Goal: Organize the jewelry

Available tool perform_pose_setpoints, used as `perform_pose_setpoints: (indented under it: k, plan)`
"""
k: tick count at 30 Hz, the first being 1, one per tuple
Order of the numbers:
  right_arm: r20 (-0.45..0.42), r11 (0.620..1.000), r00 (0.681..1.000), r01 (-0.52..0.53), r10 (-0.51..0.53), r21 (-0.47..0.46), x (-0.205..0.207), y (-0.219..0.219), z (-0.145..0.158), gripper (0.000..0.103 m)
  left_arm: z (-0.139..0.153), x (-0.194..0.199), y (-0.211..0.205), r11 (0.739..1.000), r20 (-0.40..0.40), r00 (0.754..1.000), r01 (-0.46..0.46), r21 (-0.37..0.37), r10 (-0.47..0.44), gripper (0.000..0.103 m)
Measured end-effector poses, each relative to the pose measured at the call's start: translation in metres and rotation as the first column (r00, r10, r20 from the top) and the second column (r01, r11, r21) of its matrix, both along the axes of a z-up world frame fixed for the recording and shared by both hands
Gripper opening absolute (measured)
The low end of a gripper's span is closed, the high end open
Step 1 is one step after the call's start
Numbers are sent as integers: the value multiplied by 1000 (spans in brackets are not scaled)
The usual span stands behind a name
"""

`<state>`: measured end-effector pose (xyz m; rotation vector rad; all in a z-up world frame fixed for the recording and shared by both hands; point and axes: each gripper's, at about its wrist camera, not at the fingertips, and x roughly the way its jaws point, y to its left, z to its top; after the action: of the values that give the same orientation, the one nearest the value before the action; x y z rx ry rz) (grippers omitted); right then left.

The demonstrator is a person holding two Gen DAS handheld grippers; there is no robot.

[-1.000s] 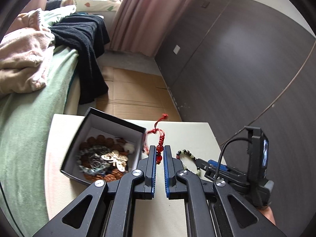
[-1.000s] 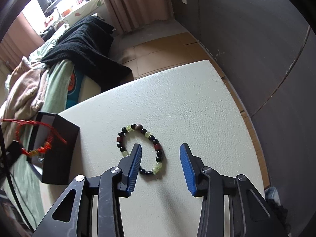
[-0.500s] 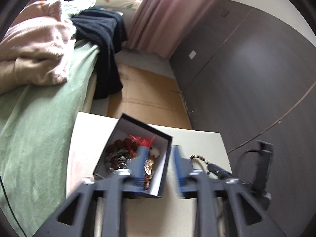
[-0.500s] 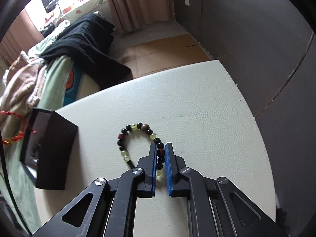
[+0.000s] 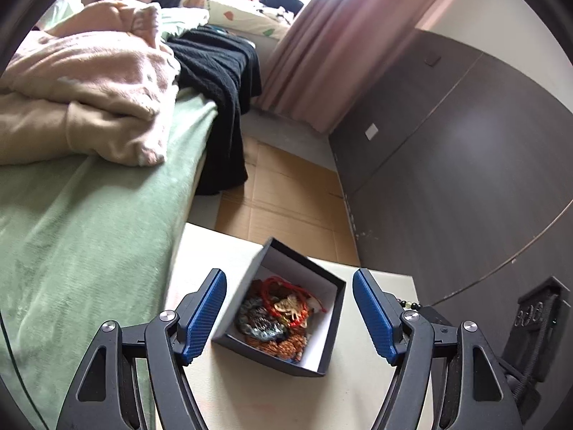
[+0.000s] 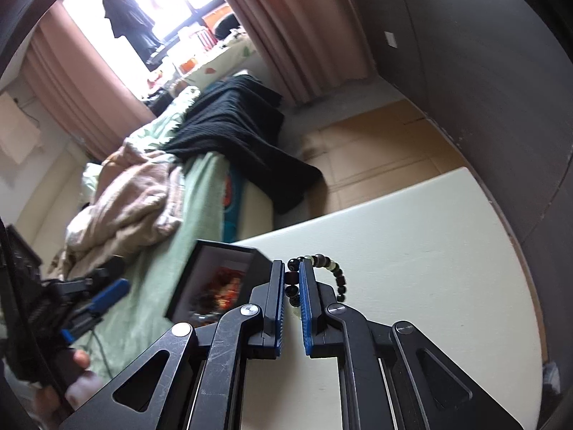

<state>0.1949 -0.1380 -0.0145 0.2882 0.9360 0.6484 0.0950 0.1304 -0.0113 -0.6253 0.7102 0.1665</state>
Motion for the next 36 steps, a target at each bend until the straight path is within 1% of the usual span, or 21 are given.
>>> perform_pose_setpoints:
  k: [1,4,6,11,14,17,20,21,22,23,24,26,28,33,34,36]
  plan:
    - [5,1000,1000,-9,9,19,-2,4,2,10,2,-2,1,1000,11,1000,-4,1,4,74]
    - [7,995,999,-46,45,93,-9,15,9,10,5,-5,6,1000,23,1000,-13,13,13,79]
    - [17,989,997,-71,69,131,-13,27,14,10,7,-8,8,999,26,999,-27,20,27,80]
    - [44,987,994,-107,102,122,-22,54,14,10,9,-11,18,999,26,999,-42,9,42,81]
    - [63,992,994,-90,84,86,-25,64,11,10,9,-14,22,999,31,998,-53,-4,53,82]
    - [73,996,996,-62,56,71,-27,67,8,10,7,-13,23,998,26,998,-54,-14,54,83]
    - [77,993,995,-66,58,98,-26,71,5,10,7,-14,23,999,25,999,-48,-10,48,83]
    - [69,985,993,-104,95,134,-26,77,2,10,7,-13,22,999,23,999,-45,-3,45,83]
    - [52,979,989,-142,136,145,-25,82,-1,11,7,-14,22,999,21,999,-43,0,43,83]
    - [18,976,985,-175,174,127,-24,89,-4,17,7,-14,22,999,20,999,-42,1,42,83]
    - [-4,978,984,-177,178,109,-23,92,-7,22,7,-14,23,999,20,999,-39,2,39,83]
    - [-7,984,989,-145,146,107,-22,85,-8,53,7,-15,23,999,16,999,-37,9,37,83]
    - [7,990,995,-96,96,99,-23,73,-5,64,7,-17,22,999,12,999,-33,20,33,83]
    - [17,997,998,-60,60,49,-23,49,2,64,10,-22,11,998,6,1000,-8,65,7,83]
    - [17,998,998,-54,53,39,-24,43,3,65,12,-23,8,997,9,1000,-6,79,5,83]
    - [12,999,999,-46,46,20,-26,33,4,72,16,-26,-1,994,20,1000,-6,113,4,83]
